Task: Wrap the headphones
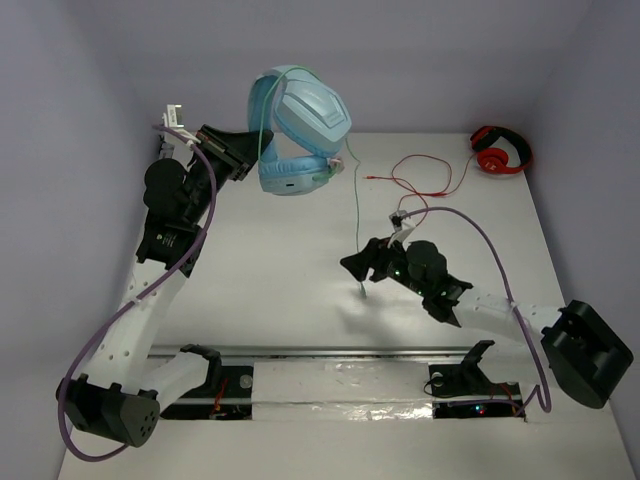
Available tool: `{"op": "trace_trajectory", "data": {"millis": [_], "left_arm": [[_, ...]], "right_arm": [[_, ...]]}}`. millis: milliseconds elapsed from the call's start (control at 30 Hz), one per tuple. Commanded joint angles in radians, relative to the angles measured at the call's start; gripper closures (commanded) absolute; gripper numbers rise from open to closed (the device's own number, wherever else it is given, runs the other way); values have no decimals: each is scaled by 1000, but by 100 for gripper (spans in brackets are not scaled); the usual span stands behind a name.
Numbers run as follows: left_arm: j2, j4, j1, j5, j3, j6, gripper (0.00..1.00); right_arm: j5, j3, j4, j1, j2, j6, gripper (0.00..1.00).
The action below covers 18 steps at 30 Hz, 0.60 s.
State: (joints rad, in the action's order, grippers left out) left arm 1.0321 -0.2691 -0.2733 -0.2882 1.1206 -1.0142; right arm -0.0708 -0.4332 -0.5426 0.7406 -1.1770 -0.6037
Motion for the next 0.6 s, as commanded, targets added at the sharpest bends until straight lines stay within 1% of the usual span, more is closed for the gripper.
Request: {"op": "trace_trajectory", "data": {"millis": [0, 67, 133, 200, 267, 333, 400, 433, 500, 567], "left_arm": [[-43, -94, 3, 9, 42, -20, 100], [-44, -90, 3, 1, 45, -20, 100], [-50, -81, 3, 1, 47, -11, 100], [-55, -78, 3, 1, 42, -7, 100], [-58, -87, 3, -2, 35, -7, 100], [-63, -84, 3, -8, 33, -6, 100], [-64, -81, 3, -9, 31, -3, 100], [-66, -76, 3, -9, 33, 0, 100], [-67, -67, 3, -11, 31, 6, 100], [-72, -59, 3, -11, 28, 12, 100]], "right_arm": [[65, -67, -53, 3, -24, 28, 32], [104, -84, -27, 3, -26, 35, 33], [109, -81, -17, 3, -1, 35, 34], [181, -84, 6, 3, 40, 39, 34], [253, -102, 47, 3, 47, 57, 26], [259, -159, 76, 3, -4, 100, 20], [261, -194, 67, 3, -65, 133, 19], [249, -222, 41, 3, -126, 142, 20], [218, -251, 21, 3, -186, 153, 19], [140, -294, -16, -6, -263, 165, 19]]}}
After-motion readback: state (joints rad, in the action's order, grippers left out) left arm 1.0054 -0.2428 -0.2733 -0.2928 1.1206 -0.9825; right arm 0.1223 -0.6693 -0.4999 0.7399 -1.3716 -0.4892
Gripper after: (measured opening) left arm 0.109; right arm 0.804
